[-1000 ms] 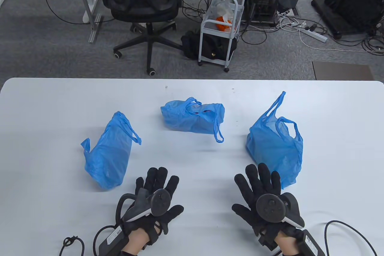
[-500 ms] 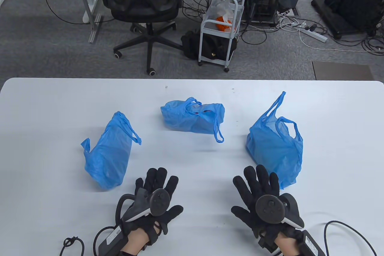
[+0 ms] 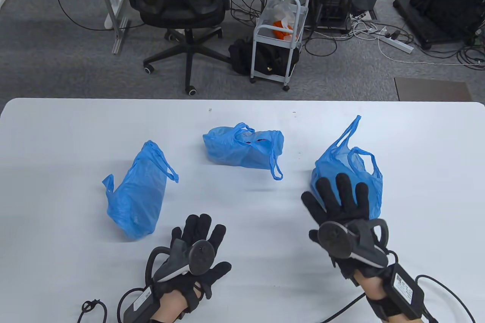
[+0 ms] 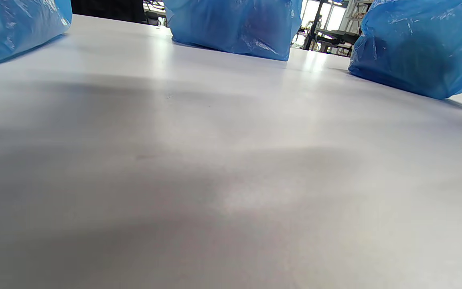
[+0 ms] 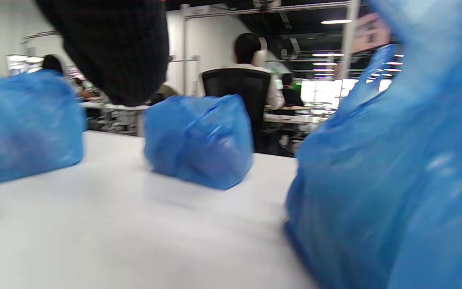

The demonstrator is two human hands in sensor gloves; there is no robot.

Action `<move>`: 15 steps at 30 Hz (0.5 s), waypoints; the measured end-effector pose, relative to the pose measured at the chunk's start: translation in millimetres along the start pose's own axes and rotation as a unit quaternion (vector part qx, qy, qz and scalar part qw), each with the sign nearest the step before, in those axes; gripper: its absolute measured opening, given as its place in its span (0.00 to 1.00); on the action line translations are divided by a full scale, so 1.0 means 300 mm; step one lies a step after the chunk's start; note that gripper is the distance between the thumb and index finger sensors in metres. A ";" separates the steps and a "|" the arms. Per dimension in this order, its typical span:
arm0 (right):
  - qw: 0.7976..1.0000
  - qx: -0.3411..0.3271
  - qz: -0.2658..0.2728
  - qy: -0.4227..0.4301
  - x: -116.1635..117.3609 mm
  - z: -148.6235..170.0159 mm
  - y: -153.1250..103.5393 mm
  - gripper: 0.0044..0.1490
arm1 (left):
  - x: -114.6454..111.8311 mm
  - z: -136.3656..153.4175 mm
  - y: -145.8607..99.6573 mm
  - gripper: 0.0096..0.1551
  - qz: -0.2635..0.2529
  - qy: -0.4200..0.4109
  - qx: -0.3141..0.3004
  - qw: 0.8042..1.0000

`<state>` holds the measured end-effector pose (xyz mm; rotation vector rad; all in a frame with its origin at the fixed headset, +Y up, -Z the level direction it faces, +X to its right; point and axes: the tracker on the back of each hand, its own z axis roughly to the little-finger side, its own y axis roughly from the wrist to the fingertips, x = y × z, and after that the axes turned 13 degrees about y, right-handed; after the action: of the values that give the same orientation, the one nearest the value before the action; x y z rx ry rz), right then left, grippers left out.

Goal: Tie knot on plastic bag top

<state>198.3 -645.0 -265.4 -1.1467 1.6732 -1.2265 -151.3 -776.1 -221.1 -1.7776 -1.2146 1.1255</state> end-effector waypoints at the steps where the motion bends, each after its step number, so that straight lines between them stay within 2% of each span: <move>1: 0.999 0.019 0.024 0.024 -0.038 0.041 0.042 0.64 | 0.001 0.004 -0.002 0.51 0.000 -0.003 0.002 1.000; 3: 0.992 0.076 0.070 0.073 -0.079 0.150 0.100 0.62 | 0.001 0.009 -0.005 0.51 0.000 -0.007 0.002 1.000; 4: 0.983 0.107 0.099 0.114 -0.070 0.232 0.121 0.62 | 0.000 0.011 -0.006 0.51 0.001 -0.007 0.001 1.000; 5: 0.975 0.129 0.104 0.147 -0.047 0.288 0.132 0.63 | -0.002 0.012 -0.007 0.51 0.003 -0.009 0.000 1.000; 6: 0.963 0.155 0.106 0.195 0.001 0.367 0.131 0.65 | -0.004 0.013 -0.009 0.51 0.004 -0.014 -0.003 1.000; 9: 0.941 0.169 0.094 0.278 0.148 0.504 0.104 0.72 | -0.010 0.016 -0.012 0.51 0.009 -0.013 -0.003 1.000; 11: 0.934 0.203 0.087 0.282 0.194 0.561 0.099 0.71 | -0.018 0.016 -0.006 0.51 0.020 -0.014 -0.005 1.000; 13: 0.928 0.226 0.087 0.284 0.207 0.590 0.090 0.66 | -0.020 0.010 0.001 0.51 0.027 -0.020 -0.010 0.999; 15: 0.931 0.236 0.092 0.263 0.210 0.600 0.091 0.49 | -0.018 0.001 0.004 0.51 0.024 -0.018 -0.014 0.999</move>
<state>338.1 -753.0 -342.0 -0.3724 1.6650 -1.7914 -152.1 -781.4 -220.9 -1.8242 -1.2201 1.1768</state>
